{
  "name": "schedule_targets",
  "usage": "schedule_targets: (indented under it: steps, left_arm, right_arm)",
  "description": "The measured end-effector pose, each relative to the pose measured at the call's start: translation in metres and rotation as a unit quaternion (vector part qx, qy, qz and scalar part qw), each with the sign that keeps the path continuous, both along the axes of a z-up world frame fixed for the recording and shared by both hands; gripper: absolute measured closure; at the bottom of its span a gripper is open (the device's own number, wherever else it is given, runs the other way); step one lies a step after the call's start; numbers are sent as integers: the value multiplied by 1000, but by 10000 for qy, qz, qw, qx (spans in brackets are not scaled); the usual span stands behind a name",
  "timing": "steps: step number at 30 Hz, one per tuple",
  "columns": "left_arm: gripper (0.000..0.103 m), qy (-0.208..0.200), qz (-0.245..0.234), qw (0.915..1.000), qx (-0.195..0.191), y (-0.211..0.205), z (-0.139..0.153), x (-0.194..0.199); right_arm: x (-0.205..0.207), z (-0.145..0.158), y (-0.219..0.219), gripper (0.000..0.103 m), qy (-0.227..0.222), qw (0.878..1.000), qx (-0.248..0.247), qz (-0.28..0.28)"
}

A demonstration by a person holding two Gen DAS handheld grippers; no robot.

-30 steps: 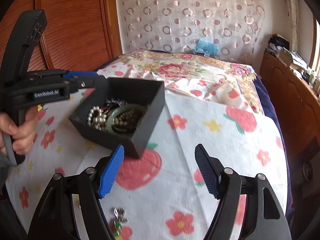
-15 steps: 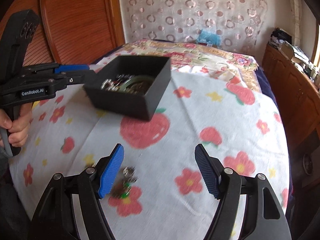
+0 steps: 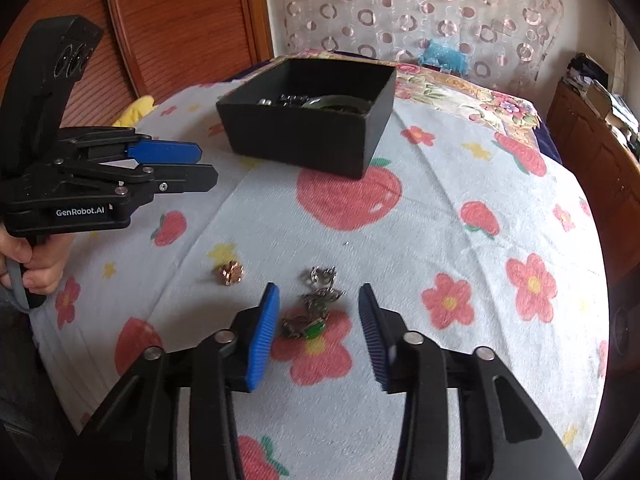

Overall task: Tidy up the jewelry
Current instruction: 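Grasp the silver green-stone pendant necklace with the right gripper while the left approaches the rose-gold earring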

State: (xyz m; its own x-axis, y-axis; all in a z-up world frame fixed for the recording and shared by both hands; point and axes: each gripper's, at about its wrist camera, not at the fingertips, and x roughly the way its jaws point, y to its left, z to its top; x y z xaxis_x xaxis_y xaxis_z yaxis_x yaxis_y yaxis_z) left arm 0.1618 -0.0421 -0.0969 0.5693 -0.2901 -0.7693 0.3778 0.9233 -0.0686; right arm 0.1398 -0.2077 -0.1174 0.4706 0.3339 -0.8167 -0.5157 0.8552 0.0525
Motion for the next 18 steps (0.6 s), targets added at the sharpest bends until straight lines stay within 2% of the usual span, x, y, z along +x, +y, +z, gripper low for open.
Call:
schedule_targets:
  steps: [6, 8, 10, 13, 18]
  left_arm:
    - [64, 93, -106, 9999, -32, -7, -5, -5]
    - [64, 113, -170, 9998, -32, -11, -6, -8]
    - [64, 121, -229, 9997, -16, -14, -7, -10]
    - [64, 129, -291, 9995, -22, -18, -6, -13]
    - [64, 135, -407, 9990, -83, -26, -6, -19]
  right_arm:
    - [-4, -3, 5, 66, -122, 9996, -269, 52]
    - [-4, -2, 6, 72, -142, 9994, -288, 102]
    - [-4, -2, 4, 86, -146, 9994, -313, 93]
    - [-2, 1, -5, 93, -129, 9997, -215, 35]
    - [3, 4, -20, 96, -176, 9995, -160, -192]
